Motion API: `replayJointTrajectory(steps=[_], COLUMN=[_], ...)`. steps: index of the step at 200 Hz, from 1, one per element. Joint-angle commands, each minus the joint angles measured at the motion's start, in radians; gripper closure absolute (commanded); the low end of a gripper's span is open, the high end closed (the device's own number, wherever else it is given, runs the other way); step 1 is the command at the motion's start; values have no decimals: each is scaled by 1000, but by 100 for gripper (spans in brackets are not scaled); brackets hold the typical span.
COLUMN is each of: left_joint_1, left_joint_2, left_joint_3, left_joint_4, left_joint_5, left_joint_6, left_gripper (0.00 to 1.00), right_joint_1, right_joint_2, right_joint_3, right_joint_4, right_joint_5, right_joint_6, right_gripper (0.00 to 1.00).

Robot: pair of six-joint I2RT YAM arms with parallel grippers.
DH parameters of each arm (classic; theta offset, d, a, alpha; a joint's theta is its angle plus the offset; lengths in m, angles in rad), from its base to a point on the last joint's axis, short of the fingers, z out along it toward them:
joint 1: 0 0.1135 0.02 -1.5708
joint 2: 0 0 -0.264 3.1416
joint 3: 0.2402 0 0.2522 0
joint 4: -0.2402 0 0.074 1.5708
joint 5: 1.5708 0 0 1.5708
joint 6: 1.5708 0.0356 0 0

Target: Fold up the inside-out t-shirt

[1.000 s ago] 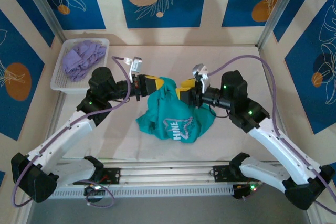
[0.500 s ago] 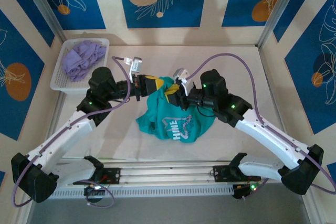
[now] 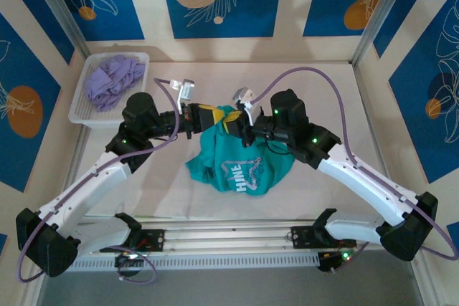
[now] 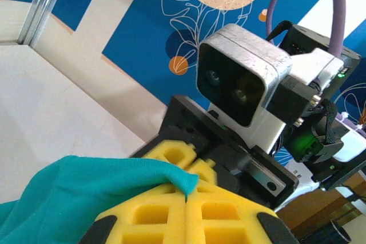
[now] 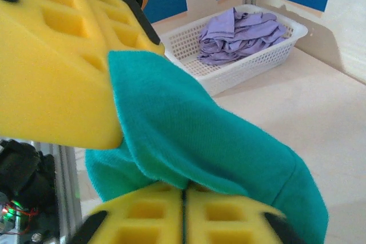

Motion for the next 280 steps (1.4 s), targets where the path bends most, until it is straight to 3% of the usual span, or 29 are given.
replayJointTrajectory(steps=[1, 21, 56, 93, 116, 157, 179, 231, 261, 280], left_joint_1=[11, 28, 36, 35, 34, 21, -21, -161, -171, -171], left_joint_2=[-21, -41, -55, -40, -40, -74, -110, -77, -6, 34], left_joint_3=[-2, 0, 13, 3, 7, 3, -1, 38, 84, 104], left_joint_4=[-6, -68, -234, -226, -268, -351, -401, -500, -548, -523], left_joint_5=[-1, -50, -232, -238, -281, -351, -425, -518, -643, -628], left_joint_6=[15, 54, 174, 186, 225, 307, 374, 472, 497, 500], left_gripper=[100, 100, 100, 100, 100, 61, 52, 43, 41, 43], right_joint_1=[-6, -54, -199, -231, -237, -269, -288, -303, -303, -303], right_joint_2=[-13, -61, -113, -78, -55, -26, -27, -29, -39, -55], right_joint_3=[35, 23, -35, -82, -84, -104, -116, -122, -129, -140], right_joint_4=[-13, -37, 112, 355, 412, 438, 438, 435, 434, 403], right_joint_5=[-18, -119, -500, -679, -702, -678, -678, -673, -684, -695], right_joint_6=[-10, 7, 223, 438, 495, 546, 550, 553, 547, 508], right_gripper=[100, 100, 100, 100, 100, 100, 100, 100, 100, 100])
